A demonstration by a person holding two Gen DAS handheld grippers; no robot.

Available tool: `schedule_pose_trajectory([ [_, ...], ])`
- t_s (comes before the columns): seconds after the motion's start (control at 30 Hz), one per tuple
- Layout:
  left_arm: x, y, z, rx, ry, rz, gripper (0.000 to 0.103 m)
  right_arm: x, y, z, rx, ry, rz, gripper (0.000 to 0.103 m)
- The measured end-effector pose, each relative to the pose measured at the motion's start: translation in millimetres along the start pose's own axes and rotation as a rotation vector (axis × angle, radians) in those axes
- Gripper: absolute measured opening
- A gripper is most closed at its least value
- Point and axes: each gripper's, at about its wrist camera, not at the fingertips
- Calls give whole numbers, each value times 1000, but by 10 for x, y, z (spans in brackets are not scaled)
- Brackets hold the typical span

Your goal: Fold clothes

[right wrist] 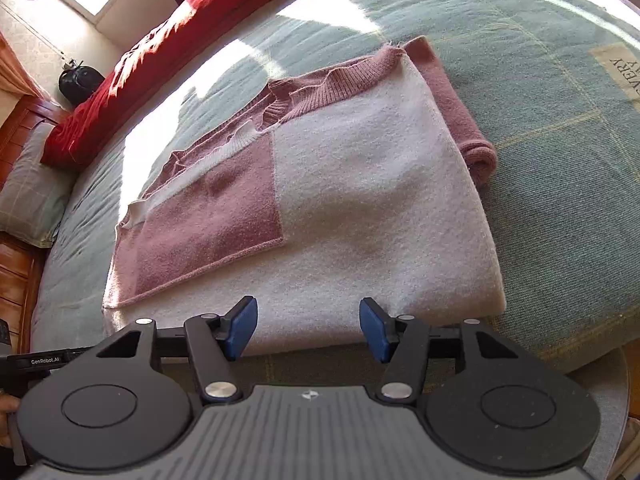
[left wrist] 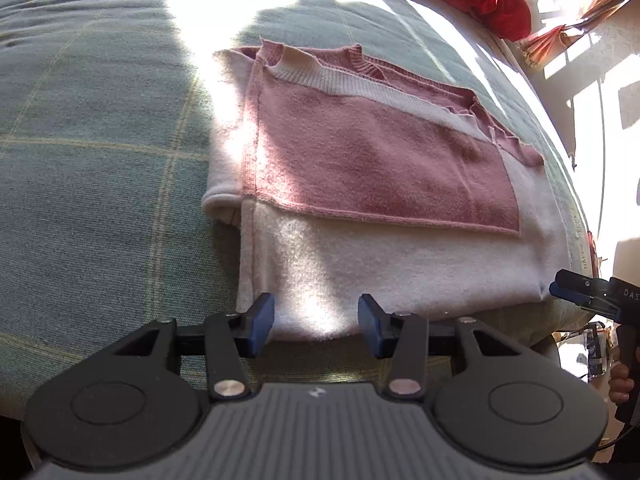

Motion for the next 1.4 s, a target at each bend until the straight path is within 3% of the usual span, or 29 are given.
schedule_pose_trajectory([
  [0.17, 83, 331, -167, -71, 69, 73, 50, 16, -33, 66, 103, 19, 59, 64],
  [0.3, 41, 619, -2, -132, 47, 100, 50, -57, -107, 245, 234, -35, 108, 68],
  [0.37, 11, 729, 94, -161, 31, 101, 50, -118, -113, 321, 261, -61, 123, 68],
  [0.47, -66, 824, 259, -148, -6, 88, 50, -204, -86, 387, 215, -80, 131, 69],
  [0.53, -121, 804, 303, -91, -22, 80, 50, -230, -38, 327, 179, -69, 130, 68],
  [0.63, -139, 789, 196, -85, 0, 95, 50, -257, 47, 164, 150, -36, 138, 69],
  [0.77, -130, 815, 61, -83, 36, 124, 56, -150, 40, 83, 215, 11, 138, 72],
  [0.9, -21, 1043, 93, -136, 82, 163, 58, -102, -107, 300, 258, -24, 111, 73],
  [1.1, -118, 1061, 375, -57, 32, 170, 58, -256, 83, 324, 220, -31, 155, 73],
  [1.23, -180, 970, 267, -40, 54, 183, 59, -312, 259, 81, 206, 18, 187, 73],
  [1.4, -7, 1012, 62, 43, 165, 239, 62, -82, 237, -159, 161, 162, 106, 74],
])
Point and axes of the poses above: each gripper's, at about its wrist camera, not at the fingertips, and z roughly the way its jaws point, y to its right, x to its top, and after that the axes turned 12 degrees about x, right-handed
